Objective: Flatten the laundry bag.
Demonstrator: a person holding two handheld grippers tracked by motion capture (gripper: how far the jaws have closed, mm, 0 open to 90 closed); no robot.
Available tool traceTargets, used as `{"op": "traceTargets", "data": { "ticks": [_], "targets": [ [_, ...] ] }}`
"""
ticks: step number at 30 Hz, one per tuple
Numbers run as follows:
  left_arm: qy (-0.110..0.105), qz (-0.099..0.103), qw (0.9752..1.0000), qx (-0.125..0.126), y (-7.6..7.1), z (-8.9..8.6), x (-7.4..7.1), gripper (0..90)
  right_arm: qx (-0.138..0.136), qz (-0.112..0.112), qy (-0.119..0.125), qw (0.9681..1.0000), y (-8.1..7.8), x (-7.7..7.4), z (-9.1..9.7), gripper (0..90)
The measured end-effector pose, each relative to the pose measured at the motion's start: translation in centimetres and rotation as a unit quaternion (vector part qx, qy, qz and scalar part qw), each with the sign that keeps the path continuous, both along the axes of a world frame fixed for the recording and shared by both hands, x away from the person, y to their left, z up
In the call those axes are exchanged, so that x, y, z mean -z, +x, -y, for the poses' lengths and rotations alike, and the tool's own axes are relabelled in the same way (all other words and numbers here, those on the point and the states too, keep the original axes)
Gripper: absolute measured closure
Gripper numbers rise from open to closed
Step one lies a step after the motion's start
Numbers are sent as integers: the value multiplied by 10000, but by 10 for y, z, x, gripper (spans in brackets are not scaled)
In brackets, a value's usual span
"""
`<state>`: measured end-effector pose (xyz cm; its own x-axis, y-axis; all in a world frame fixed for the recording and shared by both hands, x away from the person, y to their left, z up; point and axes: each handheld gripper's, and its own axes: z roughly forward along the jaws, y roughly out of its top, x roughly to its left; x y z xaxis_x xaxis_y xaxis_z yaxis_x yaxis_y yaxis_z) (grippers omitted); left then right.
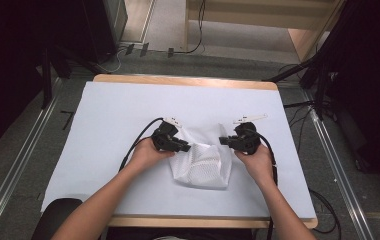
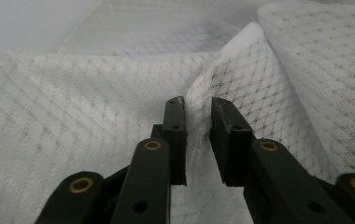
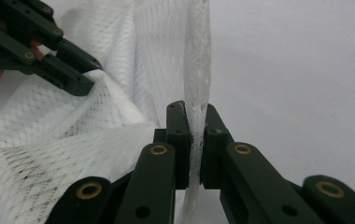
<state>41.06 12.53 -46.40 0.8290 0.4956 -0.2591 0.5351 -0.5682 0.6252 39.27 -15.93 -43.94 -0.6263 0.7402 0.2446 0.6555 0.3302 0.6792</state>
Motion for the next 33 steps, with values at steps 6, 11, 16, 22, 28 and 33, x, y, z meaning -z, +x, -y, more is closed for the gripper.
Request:
{"op": "traceTargets", "data": {
  "ticks": [6,11,16,22,28,33],
  "targets": [
    [60,-81,9999,-6,0,0,-1,899,52,-89,-9,9999,5,3,1,892],
    [-204,-23,9996,-179,1,-13,-15,900,177,-81,19,9998,7,2,9,900],
    [-398,111,9986,-321,-2,-25,-28,899,350,-99,98,9993,10,2,19,900],
    [-617,177,9963,-567,-4,-46,-40,898,501,-80,71,9987,15,2,30,900],
    [-824,169,9926,-880,-7,-71,-46,897,659,-101,167,9976,22,2,40,900],
    [-875,182,9902,-1074,-13,-87,-48,898,713,-110,173,9972,28,4,45,900]
  ]
}}
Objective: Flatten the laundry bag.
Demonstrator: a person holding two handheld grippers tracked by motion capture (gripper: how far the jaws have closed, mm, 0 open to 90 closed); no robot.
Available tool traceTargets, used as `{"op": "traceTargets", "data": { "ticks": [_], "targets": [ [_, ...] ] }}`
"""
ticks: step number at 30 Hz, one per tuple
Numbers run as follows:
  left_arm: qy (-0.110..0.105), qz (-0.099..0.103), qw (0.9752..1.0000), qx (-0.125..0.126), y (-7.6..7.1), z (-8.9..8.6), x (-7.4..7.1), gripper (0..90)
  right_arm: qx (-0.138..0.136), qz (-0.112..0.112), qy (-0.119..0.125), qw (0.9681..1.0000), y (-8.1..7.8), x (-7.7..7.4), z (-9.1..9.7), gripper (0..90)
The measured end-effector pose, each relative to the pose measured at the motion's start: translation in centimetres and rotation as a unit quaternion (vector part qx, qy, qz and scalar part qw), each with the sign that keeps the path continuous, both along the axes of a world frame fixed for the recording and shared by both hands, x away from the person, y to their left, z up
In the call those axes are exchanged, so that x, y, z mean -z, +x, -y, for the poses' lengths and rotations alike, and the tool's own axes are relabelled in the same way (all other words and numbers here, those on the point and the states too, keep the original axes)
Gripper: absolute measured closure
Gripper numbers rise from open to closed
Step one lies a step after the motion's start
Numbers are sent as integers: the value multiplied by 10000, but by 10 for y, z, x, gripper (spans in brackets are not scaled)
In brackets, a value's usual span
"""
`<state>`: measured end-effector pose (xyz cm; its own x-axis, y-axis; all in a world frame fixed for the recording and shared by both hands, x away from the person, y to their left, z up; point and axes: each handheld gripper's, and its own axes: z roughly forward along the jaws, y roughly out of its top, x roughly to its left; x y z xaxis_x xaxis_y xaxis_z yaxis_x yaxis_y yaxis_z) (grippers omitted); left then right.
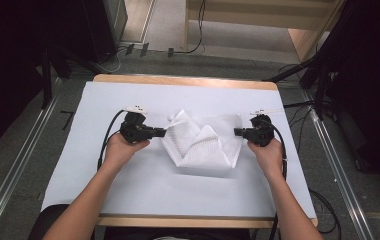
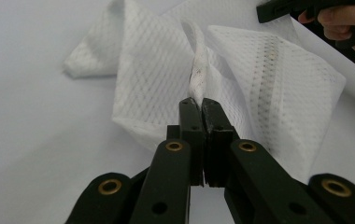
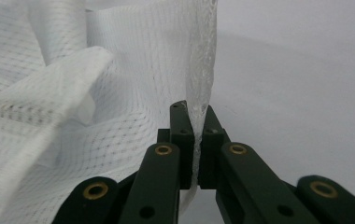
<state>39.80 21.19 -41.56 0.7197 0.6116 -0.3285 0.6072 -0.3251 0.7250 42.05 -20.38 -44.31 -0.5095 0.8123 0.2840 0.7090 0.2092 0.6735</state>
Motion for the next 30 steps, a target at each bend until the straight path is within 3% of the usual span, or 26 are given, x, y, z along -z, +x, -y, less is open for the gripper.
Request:
{"op": "traceTargets", "data": {
  "ticks": [8,13,19,22,26,30],
  "targets": [
    [-133,-58,9991,-394,-9,-32,-2,898,56,-102,-37,9999,10,5,2,900],
    [-207,-198,9978,-606,-15,-48,0,898,43,-157,-77,9998,15,7,-1,900],
    [-203,-328,9972,-641,-22,-54,6,891,-47,-215,-166,9996,19,12,-11,899],
    [-149,-485,9973,-533,-29,-54,12,873,-112,-267,-220,9993,20,13,-13,827],
    [-143,-527,9973,-497,-33,-56,10,795,-118,-156,-281,9994,16,7,-12,774],
    [-138,-466,9973,-554,-35,-60,6,692,-65,121,-208,9997,7,-6,-10,733]
  ]
}}
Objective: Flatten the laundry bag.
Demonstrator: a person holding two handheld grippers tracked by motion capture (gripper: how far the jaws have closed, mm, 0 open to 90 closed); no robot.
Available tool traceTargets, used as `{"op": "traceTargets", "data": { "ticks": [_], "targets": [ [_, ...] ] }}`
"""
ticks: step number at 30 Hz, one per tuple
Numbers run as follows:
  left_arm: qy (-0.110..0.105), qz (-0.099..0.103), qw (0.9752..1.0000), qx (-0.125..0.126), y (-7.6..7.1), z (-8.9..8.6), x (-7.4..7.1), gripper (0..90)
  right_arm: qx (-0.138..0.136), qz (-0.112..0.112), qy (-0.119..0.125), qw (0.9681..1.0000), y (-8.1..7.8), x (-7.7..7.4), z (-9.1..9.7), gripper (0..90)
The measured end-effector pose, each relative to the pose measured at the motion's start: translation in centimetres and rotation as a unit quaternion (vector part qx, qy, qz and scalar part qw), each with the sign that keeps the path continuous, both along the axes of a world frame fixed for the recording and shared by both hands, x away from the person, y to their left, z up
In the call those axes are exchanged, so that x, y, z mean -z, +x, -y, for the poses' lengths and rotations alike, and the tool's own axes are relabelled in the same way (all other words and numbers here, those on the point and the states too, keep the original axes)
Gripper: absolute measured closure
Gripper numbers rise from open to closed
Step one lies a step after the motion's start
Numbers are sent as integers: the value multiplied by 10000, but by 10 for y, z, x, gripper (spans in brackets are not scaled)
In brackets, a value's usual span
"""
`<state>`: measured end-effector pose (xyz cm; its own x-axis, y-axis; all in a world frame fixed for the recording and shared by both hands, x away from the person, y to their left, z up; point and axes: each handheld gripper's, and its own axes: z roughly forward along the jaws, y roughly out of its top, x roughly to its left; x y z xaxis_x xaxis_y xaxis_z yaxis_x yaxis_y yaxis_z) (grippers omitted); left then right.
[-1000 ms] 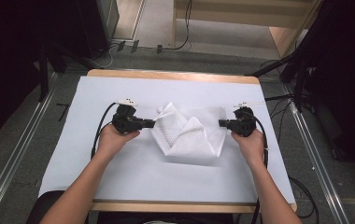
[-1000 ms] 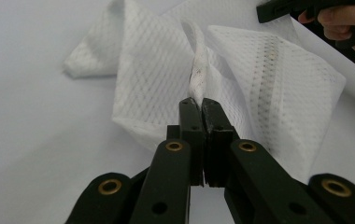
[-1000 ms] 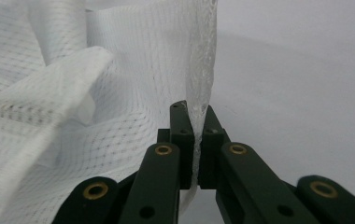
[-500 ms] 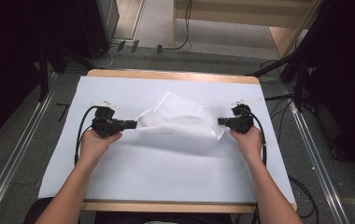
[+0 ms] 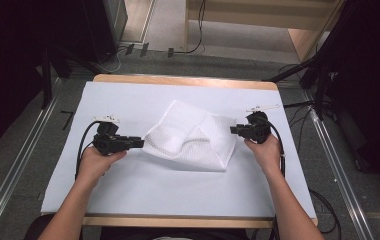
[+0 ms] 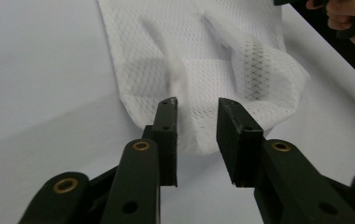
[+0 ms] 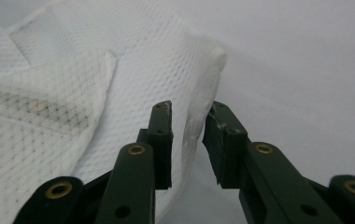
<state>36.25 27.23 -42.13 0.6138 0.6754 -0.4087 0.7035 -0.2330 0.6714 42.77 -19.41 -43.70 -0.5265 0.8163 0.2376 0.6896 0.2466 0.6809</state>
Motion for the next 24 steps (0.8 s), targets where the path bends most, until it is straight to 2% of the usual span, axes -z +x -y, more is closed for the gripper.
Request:
{"op": "traceTargets", "data": {
  "ticks": [1,3,6,7,11,14,17,19,21,24],
  "targets": [
    [15,33,10000,-29,-1,-2,-2,692,0,0,0,10000,0,0,0,733],
    [78,151,9998,-96,-2,-6,-9,642,-19,169,68,9998,-6,-9,1,741],
    [111,251,9994,-196,1,-6,-14,616,-115,230,40,9997,-9,-16,-5,744],
    [104,226,9995,-210,4,-5,-14,616,-163,250,-30,9995,-10,-18,-8,744],
    [322,161,9993,-134,20,6,-9,606,-411,191,29,9990,-10,-21,-27,743],
    [396,53,9992,-80,34,16,-2,600,-593,24,123,9982,-5,-15,-43,735],
    [642,18,9979,-17,45,25,5,599,-722,-57,-6,9974,0,-6,-57,703],
    [655,-9,9978,-36,51,28,10,600,-810,-116,-96,9966,3,0,-65,703],
    [588,-22,9983,-50,56,30,17,600,-846,-162,-64,9963,7,4,-71,703],
    [713,-125,9974,-13,60,31,24,604,-861,-236,25,9960,13,9,-78,692]
  ]
}}
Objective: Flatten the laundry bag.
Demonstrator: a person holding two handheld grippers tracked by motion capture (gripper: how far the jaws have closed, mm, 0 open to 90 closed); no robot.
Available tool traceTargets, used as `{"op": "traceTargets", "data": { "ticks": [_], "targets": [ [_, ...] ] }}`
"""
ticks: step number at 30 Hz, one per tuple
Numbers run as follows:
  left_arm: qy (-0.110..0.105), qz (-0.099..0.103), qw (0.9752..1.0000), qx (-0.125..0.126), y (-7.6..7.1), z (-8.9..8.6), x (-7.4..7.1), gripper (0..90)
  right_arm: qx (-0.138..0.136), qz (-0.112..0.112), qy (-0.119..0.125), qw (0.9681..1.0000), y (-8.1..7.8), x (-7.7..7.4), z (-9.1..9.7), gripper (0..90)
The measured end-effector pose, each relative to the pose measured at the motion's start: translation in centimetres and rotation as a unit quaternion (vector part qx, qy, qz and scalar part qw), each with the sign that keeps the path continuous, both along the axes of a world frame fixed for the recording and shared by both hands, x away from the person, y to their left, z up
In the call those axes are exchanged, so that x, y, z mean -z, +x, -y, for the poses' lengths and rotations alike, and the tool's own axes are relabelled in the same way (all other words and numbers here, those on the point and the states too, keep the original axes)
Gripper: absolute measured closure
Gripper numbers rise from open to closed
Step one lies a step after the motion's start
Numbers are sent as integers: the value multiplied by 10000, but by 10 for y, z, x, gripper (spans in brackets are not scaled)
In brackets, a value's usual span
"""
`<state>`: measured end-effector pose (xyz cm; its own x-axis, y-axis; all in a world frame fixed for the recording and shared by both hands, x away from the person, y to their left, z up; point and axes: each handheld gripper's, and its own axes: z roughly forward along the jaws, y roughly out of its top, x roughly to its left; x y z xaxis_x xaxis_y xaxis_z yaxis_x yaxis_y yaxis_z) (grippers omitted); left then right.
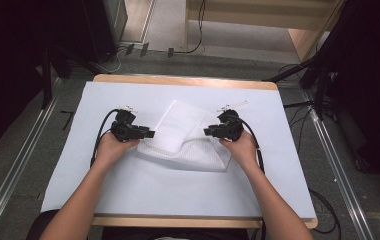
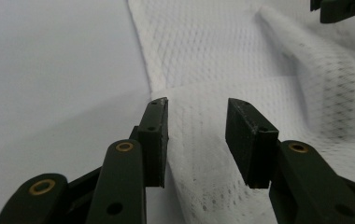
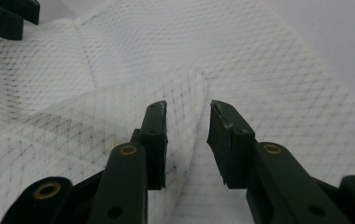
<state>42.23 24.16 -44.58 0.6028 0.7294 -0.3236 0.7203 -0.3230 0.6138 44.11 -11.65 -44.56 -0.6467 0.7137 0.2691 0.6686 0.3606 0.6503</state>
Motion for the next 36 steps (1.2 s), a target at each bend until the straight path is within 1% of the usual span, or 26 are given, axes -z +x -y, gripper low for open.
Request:
{"op": "traceTargets", "data": {
  "ticks": [1,4,5,6,7,9,10,11,12,13,14,16,17,18,21,22,23,24,25,26,27,28,30,34,36],
  "targets": [
    [-10,-21,10000,-13,1,0,2,607,-6,-11,-6,10000,1,1,-2,685],
    [-38,-37,10000,0,2,2,4,628,-77,52,-87,9999,3,6,-10,658],
    [-41,-82,10000,0,2,3,5,652,-125,55,-59,9999,4,9,-13,650],
    [-93,-138,9999,7,3,4,6,694,-183,33,-7,9998,5,11,-15,645],
    [-117,-160,9998,13,3,5,7,714,-216,15,13,9998,5,14,-18,635],
    [-6,-160,9998,88,4,8,10,763,-249,55,-106,9996,5,17,-23,635],
    [30,-187,9998,106,4,9,11,786,-289,87,-147,9994,5,19,-24,647],
    [-2,-209,9997,147,4,9,13,800,-288,103,-171,9994,4,19,-26,665],
    [-21,-234,9996,147,5,10,13,813,-292,89,-215,9993,3,20,-26,712],
    [-10,-215,9997,142,5,10,13,821,-313,104,-291,9990,2,20,-27,758],
    [-19,-214,9997,147,4,11,13,831,-303,149,-339,9989,2,20,-28,809],
    [9,-206,9996,181,4,12,14,864,-291,132,-386,9987,0,20,-28,881],
    [33,-176,9996,201,4,12,14,891,-308,118,-408,9986,-1,20,-28,896],
    [27,-163,9996,221,4,12,15,900,-309,102,-411,9986,-1,20,-28,900],
    [-41,-178,9996,194,5,11,15,900,-296,63,-409,9987,0,19,-27,900],
    [-41,-178,9996,194,5,11,15,900,-278,40,-379,9989,0,18,-26,900],
    [-123,-154,9996,189,5,9,12,900,-279,68,-319,9991,0,17,-25,900],
    [-123,-154,9996,189,5,9,12,900,-243,51,-257,9994,0,14,-23,900],
    [-159,-62,9997,178,3,8,7,900,-227,83,-182,9995,0,11,-22,900],
    [-209,-31,9996,171,3,7,5,900,-193,117,-109,9997,0,8,-20,900],
    [-218,7,9996,164,2,6,4,900,-177,150,-46,9997,-1,6,-17,900],
    [-183,48,9997,158,2,5,2,900,-189,174,-2,9997,-1,3,-15,900],
    [-246,32,9996,112,2,2,0,900,-156,170,41,9997,-2,0,-13,900],
    [-153,61,9998,-71,2,-4,-2,900,-170,151,25,9997,-3,0,-11,900],
    [-231,24,9996,-153,2,-8,-3,844,-153,121,38,9998,-4,-1,-11,900]
  ]
}}
